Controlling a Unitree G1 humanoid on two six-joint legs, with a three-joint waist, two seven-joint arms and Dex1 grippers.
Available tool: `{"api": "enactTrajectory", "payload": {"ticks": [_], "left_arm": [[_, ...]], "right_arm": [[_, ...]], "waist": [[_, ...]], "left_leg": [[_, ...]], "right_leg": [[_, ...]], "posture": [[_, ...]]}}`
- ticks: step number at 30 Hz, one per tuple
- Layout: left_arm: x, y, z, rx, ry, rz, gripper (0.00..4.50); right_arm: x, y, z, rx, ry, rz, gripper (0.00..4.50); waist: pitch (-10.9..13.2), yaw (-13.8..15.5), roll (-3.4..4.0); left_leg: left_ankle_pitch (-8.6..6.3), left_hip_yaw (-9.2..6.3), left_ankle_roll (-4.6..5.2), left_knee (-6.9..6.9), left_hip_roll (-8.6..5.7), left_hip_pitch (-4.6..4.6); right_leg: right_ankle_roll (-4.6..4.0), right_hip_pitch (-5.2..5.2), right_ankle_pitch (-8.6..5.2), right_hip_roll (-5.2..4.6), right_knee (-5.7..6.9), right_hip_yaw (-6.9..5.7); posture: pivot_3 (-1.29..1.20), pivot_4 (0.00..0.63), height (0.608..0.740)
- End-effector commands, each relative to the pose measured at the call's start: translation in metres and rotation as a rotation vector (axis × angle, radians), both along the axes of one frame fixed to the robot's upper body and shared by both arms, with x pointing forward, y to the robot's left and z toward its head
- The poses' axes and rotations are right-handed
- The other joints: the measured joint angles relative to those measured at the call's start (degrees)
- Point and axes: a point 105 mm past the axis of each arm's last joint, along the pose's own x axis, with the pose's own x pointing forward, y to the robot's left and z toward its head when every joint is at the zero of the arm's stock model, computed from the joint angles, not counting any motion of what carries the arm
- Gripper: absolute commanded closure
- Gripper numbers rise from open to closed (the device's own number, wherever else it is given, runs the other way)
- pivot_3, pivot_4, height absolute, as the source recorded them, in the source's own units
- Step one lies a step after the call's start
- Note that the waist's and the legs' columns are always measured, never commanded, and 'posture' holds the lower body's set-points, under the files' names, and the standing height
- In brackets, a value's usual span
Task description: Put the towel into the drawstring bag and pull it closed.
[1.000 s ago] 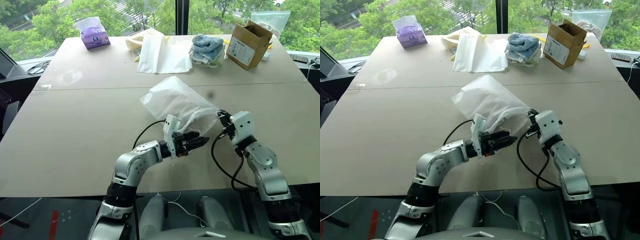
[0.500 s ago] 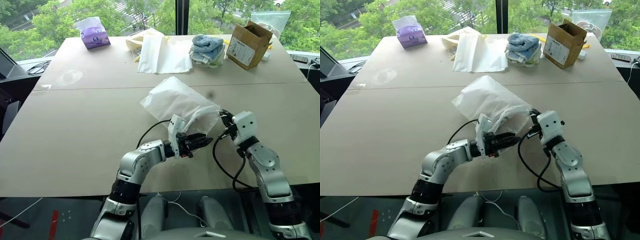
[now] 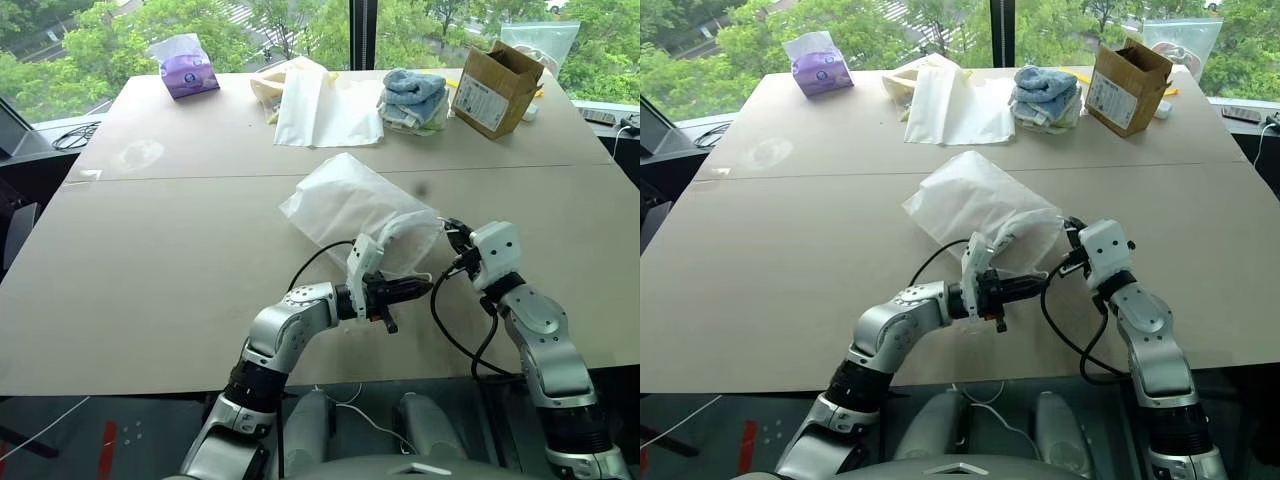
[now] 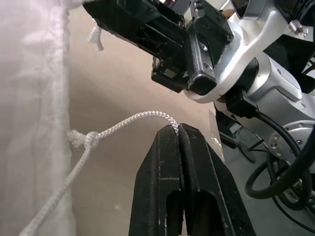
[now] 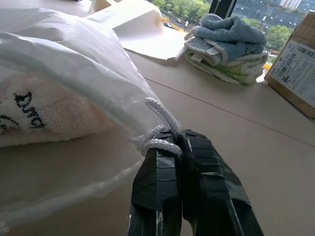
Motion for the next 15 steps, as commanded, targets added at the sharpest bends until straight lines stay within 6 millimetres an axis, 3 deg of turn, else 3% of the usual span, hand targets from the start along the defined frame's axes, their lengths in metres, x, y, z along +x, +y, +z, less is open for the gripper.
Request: {"api": "enactTrajectory", "payload": {"ticks": [1, 3, 7, 11, 15], "left_arm": [[0.01, 0.01, 0.037, -0.098, -0.151, 0.123, 4.44], [0.018, 0.017, 0.049, -0.129, -0.184, 0.199, 4.44], [0.039, 0.053, 0.073, -0.048, -0.356, 0.469, 4.44], [0.048, 0.073, 0.088, 0.043, -0.476, 0.618, 4.44], [0.046, 0.088, 0.107, 0.18, -0.694, 0.724, 4.44]], "right_arm": [[-0.004, -0.002, 0.014, 0.002, -0.051, 0.005, 4.5], [-0.004, -0.003, 0.015, 0.002, -0.051, 0.003, 4.5], [-0.003, -0.011, 0.015, 0.008, -0.053, -0.023, 4.5], [-0.001, -0.02, 0.016, 0.025, -0.048, -0.059, 4.5], [0.011, -0.045, 0.021, 0.1, -0.049, -0.207, 4.5]], "waist": [[0.0, 0.0, 0.0], [0.0, 0.1, 0.0], [0.0, 0.1, 0.0], [0.0, 0.2, 0.0], [0.0, 0.1, 0.0]], "left_leg": [[0.0, -0.01, 0.0, 0.0, 0.0, 0.0], [0.0, -0.02, 0.0, 0.01, 0.01, -0.02], [0.0, -0.01, 0.01, 0.01, 0.01, -0.02], [0.0, -0.02, 0.01, 0.01, 0.0, -0.03], [0.0, -0.03, 0.0, 0.01, -0.01, -0.05]], "right_leg": [[0.0, 0.0, 0.0, 0.0, 0.0, 0.0], [0.0, 0.0, 0.0, -0.01, -0.01, -0.02], [0.0, 0.0, 0.0, 0.0, -0.02, -0.01], [0.0, 0.0, 0.0, 0.0, -0.02, -0.02], [0.0, -0.01, 0.0, -0.01, -0.02, -0.02]], "posture": [[0.0, 0.15, 0.74], [0.0, 0.15, 0.74], [0.0, 0.15, 0.74], [0.0, 0.15, 0.74], [0.0, 0.15, 0.74]]}}
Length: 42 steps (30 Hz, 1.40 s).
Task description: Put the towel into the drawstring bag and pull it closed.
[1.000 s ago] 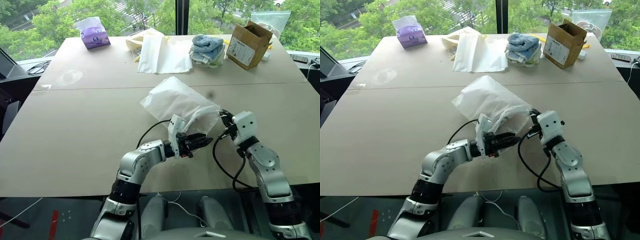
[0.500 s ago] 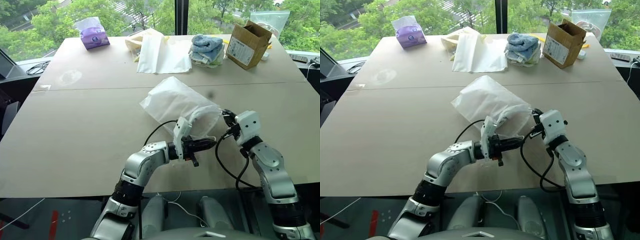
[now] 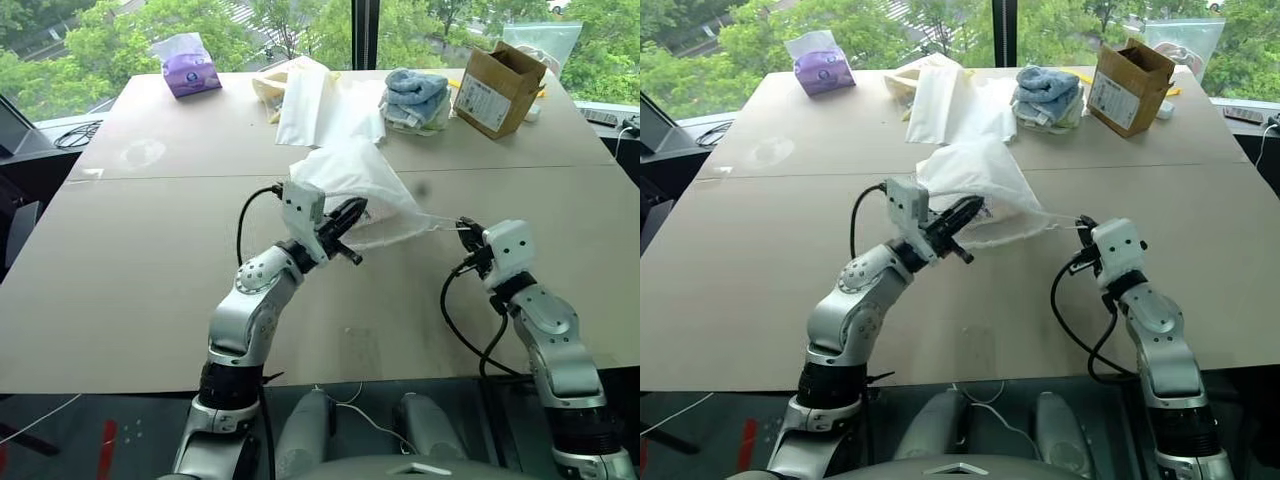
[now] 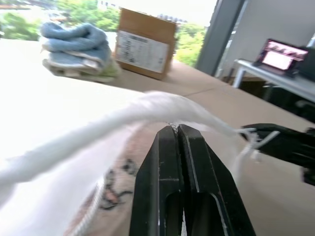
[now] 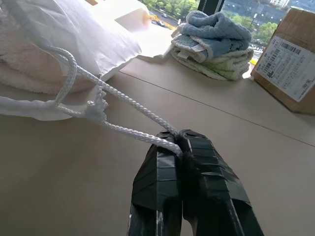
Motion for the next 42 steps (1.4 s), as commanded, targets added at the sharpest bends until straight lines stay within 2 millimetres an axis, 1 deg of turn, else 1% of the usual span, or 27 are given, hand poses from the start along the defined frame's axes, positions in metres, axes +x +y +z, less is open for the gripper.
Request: {"api": "enactTrajectory", "payload": {"ticks": [1, 3, 5, 6, 8, 9, 11, 12, 13, 14, 18, 22, 25, 27, 29, 31, 33, 35, 39, 42], "left_arm": [[-0.009, 0.01, 0.032, 0.171, -0.258, 0.116, 4.44], [-0.008, 0.018, 0.034, 0.303, -0.354, 0.223, 4.44], [-0.009, 0.03, 0.039, 0.339, -0.431, 0.317, 4.44], [-0.013, 0.033, 0.044, 0.381, -0.509, 0.345, 4.44], [-0.021, 0.035, 0.052, 0.452, -0.643, 0.38, 4.44], [-0.021, 0.044, 0.056, 0.468, -0.68, 0.446, 4.44], [-0.013, 0.069, 0.054, 0.448, -0.632, 0.592, 4.44], [-0.008, 0.078, 0.049, 0.468, -0.599, 0.653, 4.44], [-0.005, 0.083, 0.045, 0.483, -0.577, 0.692, 4.44], [-0.003, 0.09, 0.045, 0.462, -0.558, 0.747, 4.44], [0.012, 0.116, 0.041, 0.482, -0.465, 0.976, 4.44], [0.028, 0.139, 0.034, 0.47, -0.315, 1.186, 4.44], [0.032, 0.156, 0.026, 0.442, -0.179, 1.323, 4.44], [0.033, 0.169, 0.021, 0.437, -0.095, 1.419, 4.44], [0.031, 0.177, 0.02, 0.427, -0.059, 1.482, 4.44], [0.028, 0.189, 0.025, 0.417, -0.061, 1.554, 4.44], [0.022, 0.205, 0.038, 0.424, -0.108, 1.635, 4.44], [0.017, 0.215, 0.046, 0.432, -0.141, 1.689, 4.44], [0.01, 0.227, 0.057, 0.42, -0.19, 1.752, 4.44], [0.007, 0.229, 0.055, 0.413, -0.177, 1.777, 4.44]], "right_arm": [[0.01, -0.031, 0.019, 0.091, -0.052, -0.169, 4.5], [0.016, -0.043, 0.022, 0.15, -0.054, -0.24, 4.5], [0.021, -0.054, 0.026, 0.219, -0.054, -0.303, 4.5], [0.023, -0.058, 0.029, 0.267, -0.054, -0.334, 4.5], [0.027, -0.062, 0.032, 0.331, -0.052, -0.365, 4.5], [0.029, -0.062, 0.035, 0.348, -0.055, -0.37, 4.5], [0.032, -0.059, 0.042, 0.363, -0.065, -0.37, 4.5], [0.033, -0.058, 0.045, 0.369, -0.07, -0.371, 4.5], [0.033, -0.058, 0.047, 0.377, -0.076, -0.378, 4.5], [0.033, -0.06, 0.05, 0.387, -0.084, -0.395, 4.5], [0.032, -0.069, 0.058, 0.418, -0.114, -0.479, 4.5], [0.031, -0.076, 0.063, 0.432, -0.132, -0.526, 4.5], [0.029, -0.08, 0.065, 0.453, -0.136, -0.55, 4.5], [0.027, -0.087, 0.065, 0.461, -0.144, -0.588, 4.5], [0.025, -0.093, 0.064, 0.468, -0.148, -0.622, 4.5], [0.022, -0.106, 0.063, 0.479, -0.16, -0.689, 4.5], [0.013, -0.129, 0.065, 0.508, -0.196, -0.811, 4.5], [0.005, -0.144, 0.067, 0.533, -0.226, -0.897, 4.5], [-0.007, -0.164, 0.066, 0.61, -0.263, -1.021, 4.5], [-0.013, -0.169, 0.064, 0.651, -0.267, -1.069, 4.5]], "waist": [[0.0, -0.1, 0.0], [0.0, 0.0, 0.01], [0.0, 0.0, 0.01], [0.0, 0.0, 0.01], [0.0, -0.1, 0.02], [0.0, -0.1, 0.02], [0.0, -0.1, 0.03], [0.0, -0.1, 0.03], [0.0, -0.1, 0.04], [0.0, -0.1, 0.04], [0.0, 0.0, 0.04], [0.0, 0.1, 0.02], [0.0, -0.2, 0.01], [0.0, -0.3, 0.0], [0.0, -0.4, 0.0], [0.0, -0.4, 0.0], [0.0, -0.4, 0.0], [0.0, -0.3, -0.01], [0.0, -0.3, -0.01], [0.0, -0.3, -0.01]], "left_leg": [[0.0, 0.01, 0.0, -0.01, 0.0, 0.01], [0.0, 0.02, -0.01, -0.03, 0.01, 0.03], [0.0, 0.03, -0.01, -0.04, 0.0, 0.03], [0.0, 0.04, -0.01, -0.04, 0.0, 0.02], [0.0, 0.05, 0.0, -0.06, 0.02, 0.0], [0.0, 0.05, -0.01, -0.08, 0.02, -0.05], [0.0, 0.06, 0.0, -0.07, 0.02, -0.1], [0.0, 0.07, 0.01, -0.07, 0.01, -0.1], [-0.01, 0.08, 0.02, -0.06, 0.01, -0.1], [-0.02, 0.07, 0.03, -0.06, 0.0, -0.1], [-0.01, 0.0, 0.01, -0.03, -0.02, -0.25], [0.0, 0.01, 0.01, 0.03, -0.09, -0.33], [0.01, 0.03, 0.0, 0.0, -0.27, -0.34], [0.01, 0.05, -0.01, 0.0, -0.28, -0.39], [0.01, 0.09, -0.01, 0.0, -0.29, -0.4], [0.01, 0.17, -0.02, 0.0, -0.28, -0.41], [0.02, 0.21, -0.02, 0.0, -0.28, -0.41], [0.02, 0.27, -0.02, 0.01, -0.28, -0.41], [0.02, 0.3, -0.03, 0.01, -0.28, -0.4], [0.02, 0.35, -0.03, 0.01, -0.26, -0.4]], "right_leg": [[0.0, -0.01, 0.0, 0.01, 0.01, 0.0], [0.0, -0.01, 0.0, 0.01, 0.01, 0.01], [0.0, -0.01, 0.0, 0.01, 0.0, 0.03], [0.0, -0.01, 0.0, 0.01, 0.0, 0.03], [0.0, -0.1, 0.0, 0.01, 0.01, 0.04], [0.0, -0.15, 0.0, 0.01, 0.03, 0.04], [0.0, -0.2, 0.0, 0.0, 0.04, 0.04], [0.0, -0.2, 0.0, -0.01, 0.04, 0.05], [0.0, -0.2, 0.0, -0.02, 0.04, 0.05], [0.0, -0.2, 0.0, -0.02, 0.04, 0.04], [0.0, -0.34, 0.0, -0.01, 0.1, -0.03], [0.0, -0.42, 0.0, -0.04, 0.19, -0.03], [0.0, -0.46, 0.0, -0.06, 0.22, 0.0], [0.0, -0.57, 0.0, -0.08, 0.34, 0.03], [0.0, -0.66, 0.0, -0.08, 0.44, 0.07], [0.0, -0.76, 0.0, -0.08, 0.62, 0.15], [0.01, -0.8, 0.0, -0.1, 0.67, 0.18], [0.01, -0.84, 0.0, -0.11, 0.7, 0.24], [0.01, -0.85, 0.0, -0.14, 0.73, 0.27], [0.01, -0.89, 0.0, -0.15, 0.75, 0.31]], "posture": [[0.0, 0.15, 0.74], [0.0, 0.15, 0.74], [0.0, 0.15, 0.74], [0.0, 0.15, 0.74], [0.0, 0.15, 0.74], [0.0, 0.15, 0.74], [0.0, 0.15, 0.74], [0.0, 0.15, 0.74], [0.0, 0.15, 0.74], [0.0, 0.15, 0.74], [0.0, 0.15, 0.74], [0.0, 0.15, 0.74], [0.0, 0.15, 0.74], [0.0, 0.15, 0.74], [0.0, 0.15, 0.74], [0.0, 0.15, 0.74], [0.0, 0.15, 0.74], [0.0, 0.15, 0.74], [0.0, 0.15, 0.74], [0.0, 0.15, 0.74]]}}
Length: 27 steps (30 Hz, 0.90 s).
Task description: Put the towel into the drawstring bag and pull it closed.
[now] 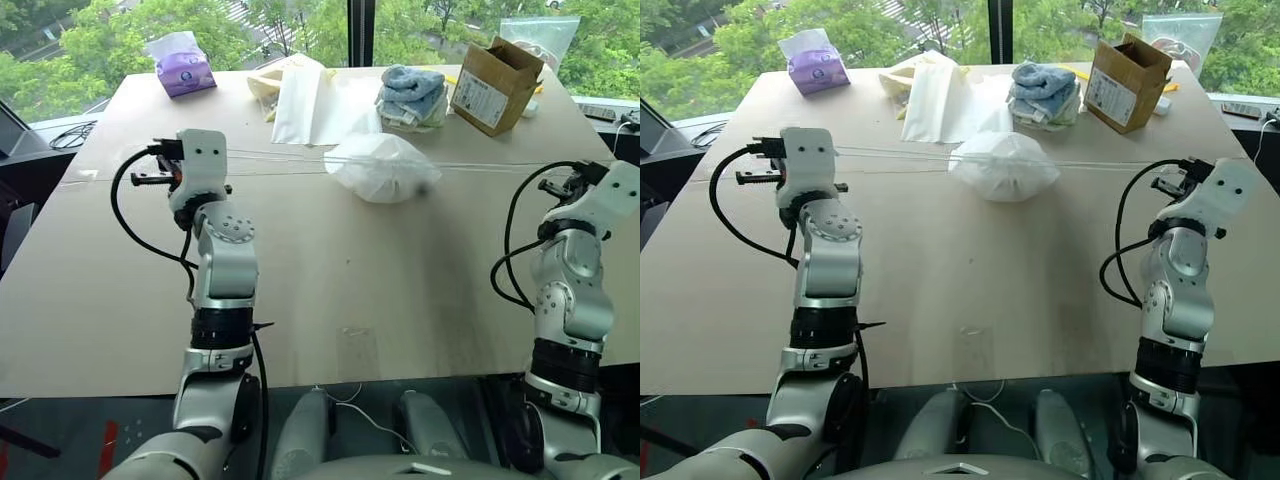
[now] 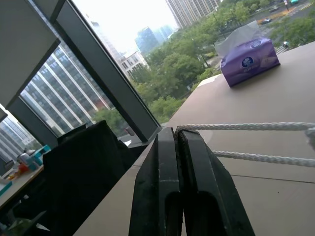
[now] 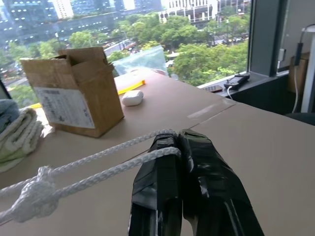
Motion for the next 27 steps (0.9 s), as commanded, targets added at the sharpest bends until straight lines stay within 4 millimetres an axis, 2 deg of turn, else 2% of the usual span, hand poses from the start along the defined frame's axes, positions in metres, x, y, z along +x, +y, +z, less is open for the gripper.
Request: {"api": "enactTrajectory", "payload": {"ticks": [1, 11, 18, 21, 22, 24, 26, 27], "left_arm": [[-0.028, 0.052, 0.007, -0.025, -0.052, 0.246, 4.44], [-0.035, 0.051, 0.0, -0.028, -0.039, 0.304, 4.44], [-0.051, 0.062, 0.002, 0.004, -0.039, 0.463, 4.44], [-0.043, 0.059, -0.003, -0.045, -0.037, 0.394, 4.44], [-0.038, 0.057, -0.005, -0.059, -0.031, 0.358, 4.44], [-0.007, 0.023, -0.022, -0.096, 0.078, 0.077, 4.44], [0.008, -0.011, -0.031, -0.061, 0.139, -0.141, 4.44], [0.01, -0.021, -0.033, -0.04, 0.156, -0.2, 4.44]], "right_arm": [[-0.038, -0.06, 0.002, 0.081, -0.052, -0.299, 4.5], [-0.047, -0.066, -0.013, 0.192, -0.026, -0.372, 4.5], [-0.056, -0.074, -0.017, 0.209, -0.019, -0.44, 4.5], [-0.052, -0.071, -0.016, 0.206, -0.023, -0.398, 4.5], [-0.047, -0.067, -0.014, 0.194, -0.025, -0.362, 4.5], [-0.011, -0.021, -0.001, 0.072, -0.014, 0.007, 4.5], [0.005, 0.02, -0.002, -0.099, 0.057, 0.298, 4.5], [0.006, 0.031, -0.004, -0.153, 0.081, 0.376, 4.5]], "waist": [[0.0, 0.0, 0.0], [0.0, 0.0, 0.0], [0.0, -0.1, 0.0], [0.0, 0.0, 0.0], [0.0, 0.0, 0.0], [0.0, 0.0, 0.0], [0.0, -0.1, 0.0], [0.0, -0.1, 0.0]], "left_leg": [[0.0, 0.01, 0.0, 0.0, 0.0, 0.0], [0.0, 0.08, 0.0, 0.0, -0.01, 0.0], [0.0, 0.12, 0.0, -0.01, -0.01, 0.0], [0.0, 0.12, 0.0, -0.01, 0.0, 0.0], [0.0, 0.13, 0.0, -0.01, 0.01, 0.0], [0.0, 0.13, 0.0, -0.01, 0.04, -0.01], [0.0, 0.19, 0.0, -0.01, -0.03, -0.01], [0.0, 0.21, 0.01, -0.01, -0.06, 0.0]], "right_leg": [[0.0, -0.01, 0.0, 0.0, 0.0, 0.01], [0.0, -0.05, 0.0, 0.0, 0.03, 0.08], [0.0, -0.09, 0.0, 0.01, 0.06, 0.12], [0.0, -0.09, 0.0, 0.0, 0.06, 0.12], [0.0, -0.09, 0.0, 0.0, 0.06, 0.12], [0.0, -0.09, 0.0, 0.0, 0.06, 0.13], [0.0, -0.08, 0.0, 0.0, 0.04, 0.15], [0.0, -0.09, 0.0, 0.01, 0.03, 0.17]], "posture": [[0.0, 0.15, 0.74], [0.0, 0.15, 0.74], [0.0, 0.15, 0.74], [0.0, 0.15, 0.74], [0.0, 0.15, 0.74], [0.0, 0.15, 0.74], [0.0, 0.15, 0.74], [0.0, 0.15, 0.74]]}}
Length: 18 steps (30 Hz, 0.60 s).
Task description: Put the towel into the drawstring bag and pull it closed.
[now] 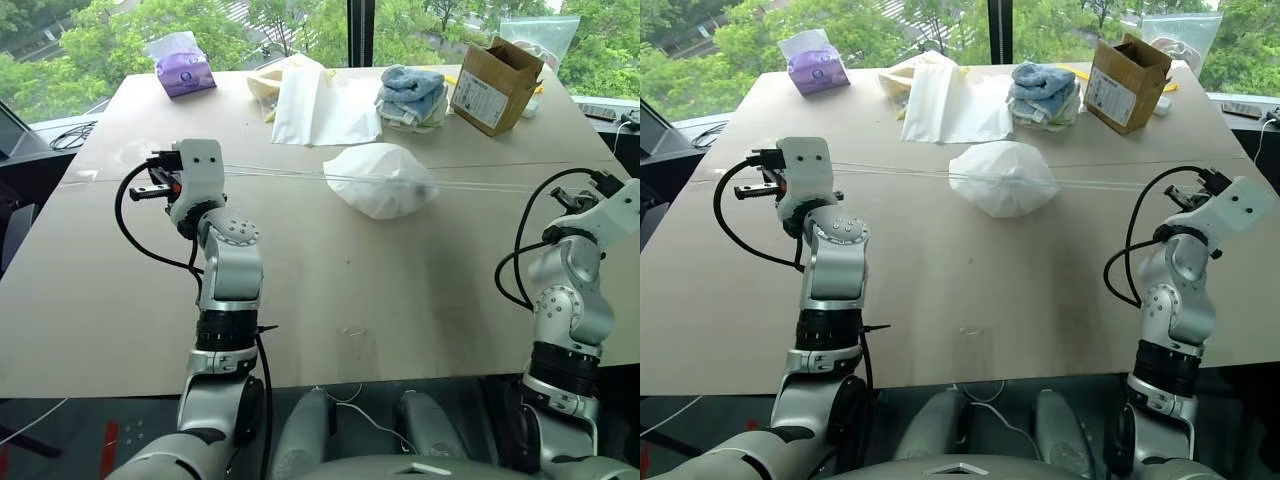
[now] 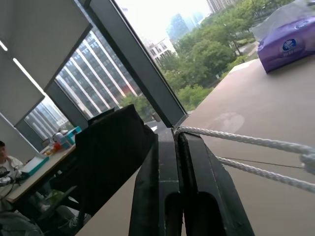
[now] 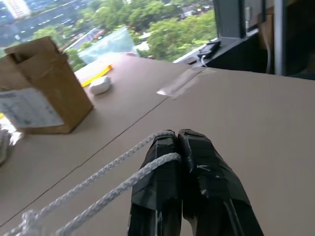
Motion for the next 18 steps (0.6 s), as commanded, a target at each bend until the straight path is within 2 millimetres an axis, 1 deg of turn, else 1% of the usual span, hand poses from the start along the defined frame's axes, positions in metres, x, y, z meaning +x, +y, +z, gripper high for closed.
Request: {"api": "enactTrajectory", "payload": {"ticks": [1, 2, 3, 4, 5, 6, 7, 8, 9, 10, 11, 12, 14, 15, 16, 17, 18], "left_arm": [[0.01, -0.036, -0.011, 0.017, 0.064, -0.299, 4.44], [0.01, -0.049, -0.016, -0.006, 0.073, -0.406, 4.44], [0.009, -0.065, -0.02, -0.016, 0.086, -0.554, 4.48], [0.006, -0.073, -0.021, -0.014, 0.095, -0.648, 4.23], [0.0, -0.088, -0.023, -0.038, 0.101, -0.809, 3.88], [-0.006, -0.099, -0.024, -0.051, 0.112, -0.934, 3.77], [-0.01, -0.099, -0.024, -0.018, 0.133, -0.967, 3.23], [-0.013, -0.095, -0.024, 0.019, 0.142, -0.986, 2.87], [-0.016, -0.091, -0.026, 0.056, 0.172, -1.01, 2.35], [-0.022, -0.09, -0.03, 0.079, 0.205, -1.066, 1.88], [-0.034, -0.096, -0.035, 0.081, 0.243, -1.198, 1.35], [-0.05, -0.101, -0.043, 0.063, 0.306, -1.334, 0.82], [-0.089, -0.105, -0.057, 0.033, 0.435, -1.566, 0.1], [-0.104, -0.102, -0.063, -0.007, 0.495, -1.638, 0.1], [-0.118, -0.095, -0.071, -0.038, 0.574, -1.678, 0.1], [-0.125, -0.085, -0.078, -0.067, 0.633, -1.681, 0.1], [-0.125, -0.073, -0.084, -0.113, 0.658, -1.636, 0.1]], "right_arm": [[0.005, 0.043, 0.007, -0.196, 0.009, 0.348, 4.5], [0.002, 0.056, 0.001, -0.221, 0.029, 0.467, 4.5], [-0.003, 0.069, -0.005, -0.262, 0.045, 0.591, 4.18], [-0.01, 0.078, -0.011, -0.305, 0.072, 0.688, 3.84], [-0.018, 0.086, -0.02, -0.333, 0.107, 0.801, 3.38], [-0.025, 0.09, -0.026, -0.346, 0.129, 0.874, 3.2], [-0.031, 0.091, -0.032, -0.346, 0.153, 0.925, 2.65], [-0.037, 0.089, -0.038, -0.368, 0.181, 0.969, 2.33], [-0.042, 0.085, -0.04, -0.417, 0.189, 0.992, 1.77], [-0.047, 0.081, -0.041, -0.442, 0.189, 1.009, 1.27], [-0.053, 0.079, -0.041, -0.436, 0.183, 1.046, 0.75], [-0.06, 0.077, -0.042, -0.421, 0.175, 1.085, 0.74], [-0.076, 0.074, -0.042, -0.397, 0.13, 1.179, 0.74], [-0.081, 0.072, -0.043, -0.396, 0.108, 1.207, 0.74], [-0.087, 0.066, -0.048, -0.386, 0.114, 1.224, 0.74], [-0.095, 0.059, -0.057, -0.406, 0.156, 1.259, 0.74], [-0.103, 0.052, -0.068, -0.421, 0.213, 1.287, 0.74]], "waist": [[0.0, -0.1, 0.0], [0.0, -0.1, -0.01], [0.0, -0.1, -0.01], [0.0, 0.0, -0.01], [0.0, 0.0, -0.01], [0.0, 0.0, -0.01], [0.0, 0.0, 0.01], [0.0, 0.0, 0.0], [0.0, 0.1, 0.0], [0.0, 0.0, 0.0], [0.0, -0.1, 0.01], [0.0, -0.1, 0.02], [0.0, -0.2, 0.04], [0.0, -0.2, 0.04], [0.0, 0.0, 0.06], [0.0, 0.1, 0.07], [0.0, 0.3, 0.08]], "left_leg": [[0.0, 0.0, 0.0, -0.01, -0.01, 0.01], [0.0, -0.01, 0.0, -0.02, 0.02, 0.02], [0.0, -0.02, -0.01, -0.03, 0.06, 0.03], [0.0, -0.03, -0.01, -0.03, 0.13, 0.02], [0.0, 0.0, 0.0, -0.03, 0.28, -0.01], [0.0, -0.01, 0.0, -0.03, 0.29, -0.01], [0.0, 0.0, 0.0, -0.01, 0.29, -0.05], [0.0, 0.01, 0.0, -0.04, 0.3, -0.02], [-0.01, -0.01, 0.01, -0.03, 0.31, -0.02], [-0.01, -0.01, 0.01, -0.03, 0.31, 0.01], [-0.04, 0.0, 0.06, -0.02, 0.31, 0.08], [-0.12, 0.01, 0.21, -0.02, 0.34, 0.15], [-0.12, 0.03, 0.2, -0.03, 0.4, 0.16], [-0.12, 0.03, 0.2, -0.08, 0.41, 0.17], [-0.12, 0.01, 0.2, -0.11, 0.42, 0.13], [-0.13, -0.06, 0.21, -0.11, 0.44, 0.13], [-0.14, -0.11, 0.24, -0.09, 0.44, 0.16]], "right_leg": [[0.0, 0.0, 0.0, 0.02, -0.03, 0.0], [0.0, 0.0, 0.0, 0.06, -0.03, 0.0], [0.0, 0.01, 0.0, 0.08, -0.02, -0.04], [0.0, 0.02, 0.0, 0.1, -0.02, -0.05], [-0.01, 0.02, 0.0, 0.1, -0.04, -0.05], [-0.01, 0.02, 0.0, 0.1, -0.05, -0.05], [-0.01, 0.01, 0.0, 0.1, -0.09, -0.03], [-0.01, 0.04, 0.0, 0.08, -0.11, -0.01], [-0.01, 0.07, 0.0, 0.09, -0.15, -0.02], [-0.01, 0.09, 0.0, 0.09, -0.18, -0.01], [-0.01, 0.13, 0.0, 0.1, -0.17, 0.0], [-0.01, 0.18, 0.0, 0.12, -0.17, 0.02], [-0.01, 0.2, -0.01, 0.14, -0.19, 0.03], [-0.01, 0.22, -0.01, 0.13, -0.26, 0.02], [-0.02, 0.21, -0.01, 0.13, -0.34, 0.0], [-0.02, 0.27, -0.01, 0.13, -0.44, -0.07], [-0.02, 0.36, -0.01, 0.13, -0.51, -0.13]], "posture": [[0.0, 0.15, 0.74], [0.0, 0.15, 0.74], [0.0, 0.15, 0.74], [0.0, 0.15, 0.74], [0.0, 0.15, 0.74], [0.0, 0.15, 0.74], [0.0, 0.15, 0.74], [0.0, 0.15, 0.74], [0.0, 0.15, 0.74], [0.0, 0.15, 0.74], [0.0, 0.15, 0.74], [0.0, 0.15, 0.74], [0.0, 0.15, 0.74], [0.0, 0.15, 0.74], [0.0, 0.15, 0.74], [0.0, 0.15, 0.74], [0.0, 0.15, 0.74]]}}
